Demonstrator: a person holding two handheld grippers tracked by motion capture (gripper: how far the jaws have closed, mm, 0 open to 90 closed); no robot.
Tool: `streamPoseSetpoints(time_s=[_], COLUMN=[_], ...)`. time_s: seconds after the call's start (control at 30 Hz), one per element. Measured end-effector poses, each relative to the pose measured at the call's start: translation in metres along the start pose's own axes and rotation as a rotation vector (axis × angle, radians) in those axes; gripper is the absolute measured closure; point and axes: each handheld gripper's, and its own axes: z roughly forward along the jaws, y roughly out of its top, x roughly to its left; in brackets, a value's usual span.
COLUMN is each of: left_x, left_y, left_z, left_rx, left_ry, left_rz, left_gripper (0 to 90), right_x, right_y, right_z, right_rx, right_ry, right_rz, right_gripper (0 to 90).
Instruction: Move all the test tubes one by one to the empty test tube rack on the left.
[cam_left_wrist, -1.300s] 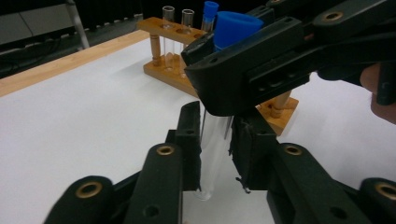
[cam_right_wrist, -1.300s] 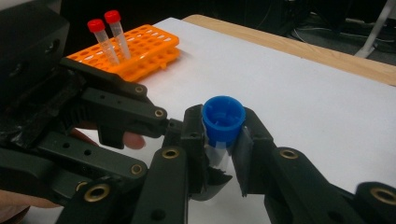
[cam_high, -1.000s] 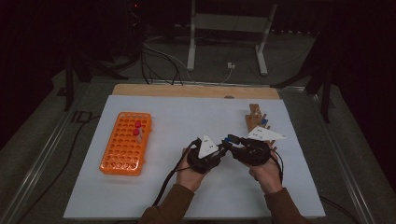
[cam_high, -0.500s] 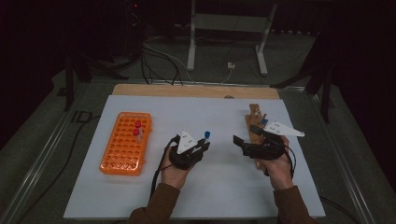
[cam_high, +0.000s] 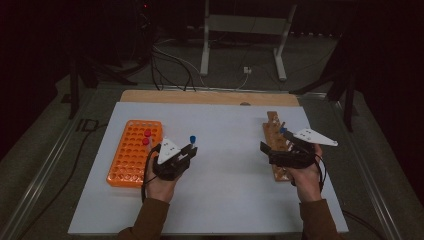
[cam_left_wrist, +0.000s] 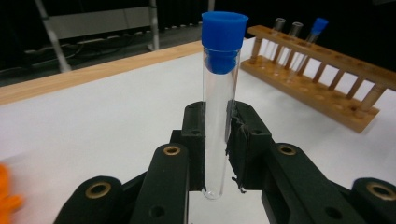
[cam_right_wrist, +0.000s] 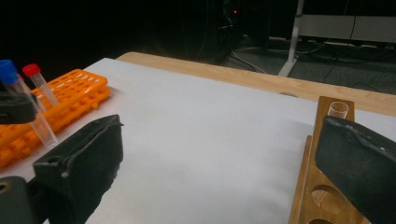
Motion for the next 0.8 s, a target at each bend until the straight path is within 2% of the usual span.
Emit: streamPoseSetpoints(time_s=[0.17, 0.33, 0.5, 0.8], left_x=[0.018, 0.034, 0.05, 0.067], left_y=[-0.009, -0.016, -0.023, -0.037], left_z=[-0.018, -0.036, -0.052, -0.063], left_rx=[-0.001, -0.008, -0.025, -0.035], left_ry=[0.041, 0.08, 0.135, 0.216], left_rz=[-0.006, 0.014, -0.004, -0.024], left_gripper=[77.7, 77.7, 77.7, 77.5], right_x=[-0.002, -0.003, -0.002, -0.001], right_y=[-0.002, -0.001, -0.002, -0.001], right_z=[0.001, 0.0, -0.001, -0.001], right_rx=[0.003, -0.008, -0.008, -0.01], right_ry=[-0.005, -0.003, 0.0, -0.001], right_rz=[0.01, 0.014, 0.01, 0.0], right_gripper=[0.2, 0.2, 0.2, 0.2])
